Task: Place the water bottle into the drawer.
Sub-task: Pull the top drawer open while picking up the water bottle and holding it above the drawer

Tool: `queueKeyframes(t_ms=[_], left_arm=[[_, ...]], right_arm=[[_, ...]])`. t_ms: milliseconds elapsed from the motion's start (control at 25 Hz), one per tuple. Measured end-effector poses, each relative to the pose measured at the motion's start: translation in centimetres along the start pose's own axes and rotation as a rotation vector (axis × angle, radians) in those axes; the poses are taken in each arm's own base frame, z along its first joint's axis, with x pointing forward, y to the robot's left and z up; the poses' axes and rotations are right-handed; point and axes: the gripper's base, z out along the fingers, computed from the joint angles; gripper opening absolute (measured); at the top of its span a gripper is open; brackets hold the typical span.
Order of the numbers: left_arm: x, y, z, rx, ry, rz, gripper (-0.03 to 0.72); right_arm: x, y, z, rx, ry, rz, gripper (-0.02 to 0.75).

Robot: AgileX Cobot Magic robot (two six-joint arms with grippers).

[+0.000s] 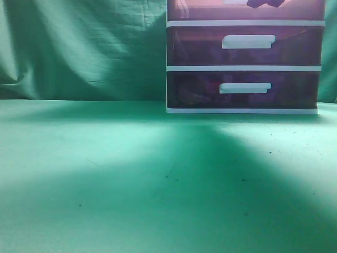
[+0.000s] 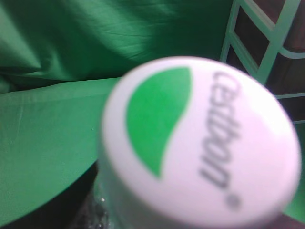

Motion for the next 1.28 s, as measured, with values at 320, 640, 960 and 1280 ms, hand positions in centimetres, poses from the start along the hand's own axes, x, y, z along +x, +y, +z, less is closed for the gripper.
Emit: queueKeyframes(t_ms=[320,640,960,1280], left_arm=[[0.2,0.0,0.0,-0.003,0.020,0.000,0.299],[0.5,0.1,0.0,-0.007,0.051,0.000,0.299],[0.5,0.1,0.0,-0.006,0.051,-0.001,0.299],[0.6,0.1,-0.1,-0.007,0.073,0.011,0.299]], right_arm=[[0.2,1.6,2.1,0.045,-0.037,-0.074,0.414],[0.0,1.7,2.9,0.111,-0.066,-0.127,0.137],[-0.1,1.3,1.5,0.098,-0.057,-0.182,0.084],[-0.1,3.1,-5.7,0.019,-0.048,-0.187,0.084]])
